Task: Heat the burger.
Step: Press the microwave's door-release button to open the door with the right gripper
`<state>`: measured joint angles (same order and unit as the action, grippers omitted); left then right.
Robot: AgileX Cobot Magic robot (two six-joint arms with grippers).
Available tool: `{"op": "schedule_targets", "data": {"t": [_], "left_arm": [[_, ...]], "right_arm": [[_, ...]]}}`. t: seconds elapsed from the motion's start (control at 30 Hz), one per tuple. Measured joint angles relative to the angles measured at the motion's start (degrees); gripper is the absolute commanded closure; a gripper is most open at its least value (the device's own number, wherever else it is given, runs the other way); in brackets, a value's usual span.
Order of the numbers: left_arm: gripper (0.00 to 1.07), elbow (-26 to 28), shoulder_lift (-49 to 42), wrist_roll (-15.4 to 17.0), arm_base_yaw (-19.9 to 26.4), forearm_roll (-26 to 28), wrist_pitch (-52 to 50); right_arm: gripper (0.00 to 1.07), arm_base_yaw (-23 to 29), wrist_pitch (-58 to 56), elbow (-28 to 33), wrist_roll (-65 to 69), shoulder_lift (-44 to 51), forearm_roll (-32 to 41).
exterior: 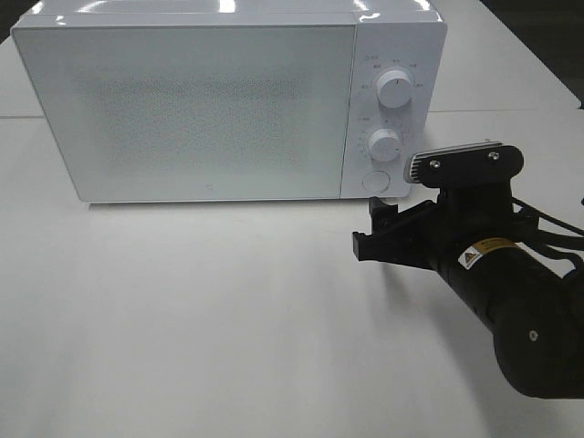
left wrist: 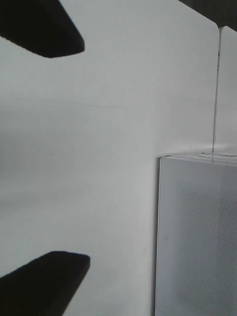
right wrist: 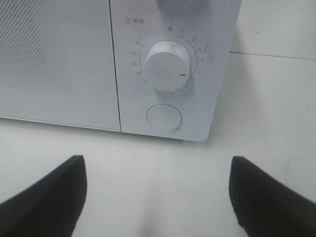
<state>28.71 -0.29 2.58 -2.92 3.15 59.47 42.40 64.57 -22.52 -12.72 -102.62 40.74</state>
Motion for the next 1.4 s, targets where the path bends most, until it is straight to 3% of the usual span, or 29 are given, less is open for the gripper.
{"op": "schedule_targets", "data": {"t": [0.27, 0.43, 0.53, 0.6, 0.7, 0.77, 0.8, 0.87, 1.07, 1.13, 1.2, 1.4], "left_arm": [[0.06, 0.0, 0.0, 0.0, 0.0, 0.0, 0.0], [0.06, 0.0, 0.0, 0.0, 0.0, 0.0, 0.0], [0.06, 0.0, 0.0, 0.0, 0.0, 0.0, 0.0], [0.06, 0.0, 0.0, 0.0, 0.0, 0.0, 0.0], [0.06, 0.0, 0.0, 0.0, 0.0, 0.0, 0.0], [0.06, 0.0, 0.0, 0.0, 0.0, 0.0, 0.0], [0.06, 0.0, 0.0, 0.0, 0.0, 0.0, 0.0], [0.06, 0.0, 0.0, 0.0, 0.0, 0.0, 0.0], [0.06, 0.0, 0.0, 0.0, 0.0, 0.0, 0.0], [0.06, 0.0, 0.0, 0.0, 0.0, 0.0, 0.0], [0.06, 0.0, 0.0, 0.0, 0.0, 0.0, 0.0], [0.06, 0.0, 0.0, 0.0, 0.0, 0.0, 0.0]], "right_arm": [[0.33, 0.0, 0.0, -0.1, 9.5, -0.3, 0.0], [0.4, 0.0, 0.1, -0.1, 18.5, -0.3, 0.0], [0.46, 0.0, 0.2, -0.1, 26.1, -0.3, 0.0], [0.58, 0.0, 0.3, -0.1, 40.3, -0.3, 0.0], [0.62, 0.0, 0.3, -0.1, 46.9, -0.3, 0.0], [0.73, 0.0, 0.4, -0.1, 56.7, -0.3, 0.0], [0.73, 0.0, 0.4, -0.1, 56.7, -0.3, 0.0], [0.87, 0.0, 0.4, -0.1, 66.7, -0.3, 0.0], [0.93, 0.0, 0.5, -0.1, 81.2, -0.3, 0.0], [1.04, 0.0, 0.5, -0.1, 85.1, -0.3, 0.0], [1.07, 0.0, 0.5, -0.1, 85.8, -0.3, 0.0], [1.07, 0.0, 0.5, -0.1, 87.6, -0.3, 0.0]]}}
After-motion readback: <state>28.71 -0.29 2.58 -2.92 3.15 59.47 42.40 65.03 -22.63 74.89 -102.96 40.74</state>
